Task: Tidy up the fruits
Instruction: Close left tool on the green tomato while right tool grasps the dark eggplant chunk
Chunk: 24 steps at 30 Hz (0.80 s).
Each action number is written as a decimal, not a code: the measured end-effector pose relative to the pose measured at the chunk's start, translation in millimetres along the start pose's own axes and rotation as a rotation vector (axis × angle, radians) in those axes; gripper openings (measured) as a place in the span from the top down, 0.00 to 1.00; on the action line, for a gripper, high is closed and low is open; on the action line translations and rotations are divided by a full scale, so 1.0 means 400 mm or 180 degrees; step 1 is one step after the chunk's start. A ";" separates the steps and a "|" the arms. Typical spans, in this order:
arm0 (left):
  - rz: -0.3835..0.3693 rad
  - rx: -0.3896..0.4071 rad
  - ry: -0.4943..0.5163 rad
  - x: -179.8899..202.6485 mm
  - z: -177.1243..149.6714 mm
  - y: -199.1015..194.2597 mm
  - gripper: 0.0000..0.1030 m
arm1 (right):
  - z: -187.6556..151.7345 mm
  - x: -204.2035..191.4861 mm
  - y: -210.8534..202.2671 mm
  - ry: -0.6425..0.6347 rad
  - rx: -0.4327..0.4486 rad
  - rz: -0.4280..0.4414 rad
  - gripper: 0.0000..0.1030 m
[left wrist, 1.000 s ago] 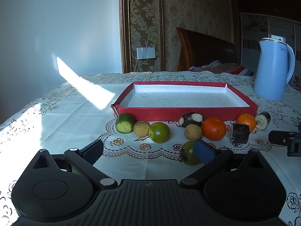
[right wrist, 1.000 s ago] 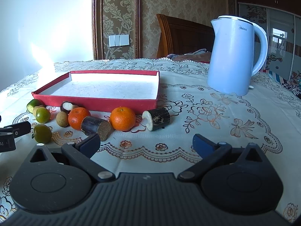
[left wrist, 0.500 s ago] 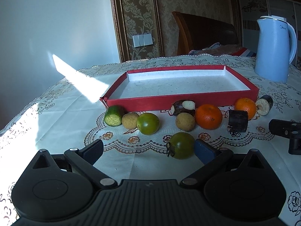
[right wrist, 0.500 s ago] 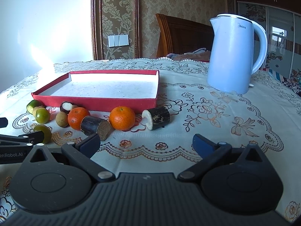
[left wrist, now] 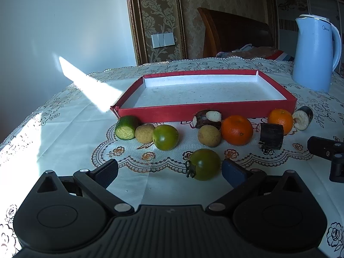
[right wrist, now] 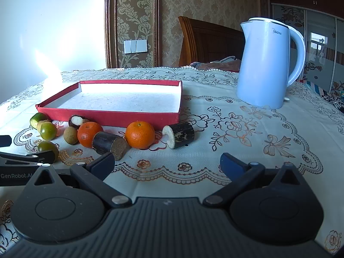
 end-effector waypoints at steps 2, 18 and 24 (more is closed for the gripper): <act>0.0012 -0.0025 -0.0001 -0.001 -0.001 0.003 0.00 | 0.000 0.000 0.000 0.0004 -0.0001 -0.0003 0.00; -0.0065 -0.0078 -0.0096 -0.002 -0.005 0.007 0.00 | 0.011 0.011 -0.009 0.0108 0.0074 0.0055 0.00; -0.0074 -0.0098 -0.0066 0.004 -0.006 0.012 0.00 | 0.020 0.026 -0.010 0.0057 0.0072 0.0060 0.00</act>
Point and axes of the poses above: each gripper's, at about its wrist camera, not at the fingertips, and y roughly the way its jaws point, x to its right, z to its top, the point moved 9 cm from there along y, roughly the way its jaws point, and after that the axes turned 13 degrees about x, right-handed, at the moved point
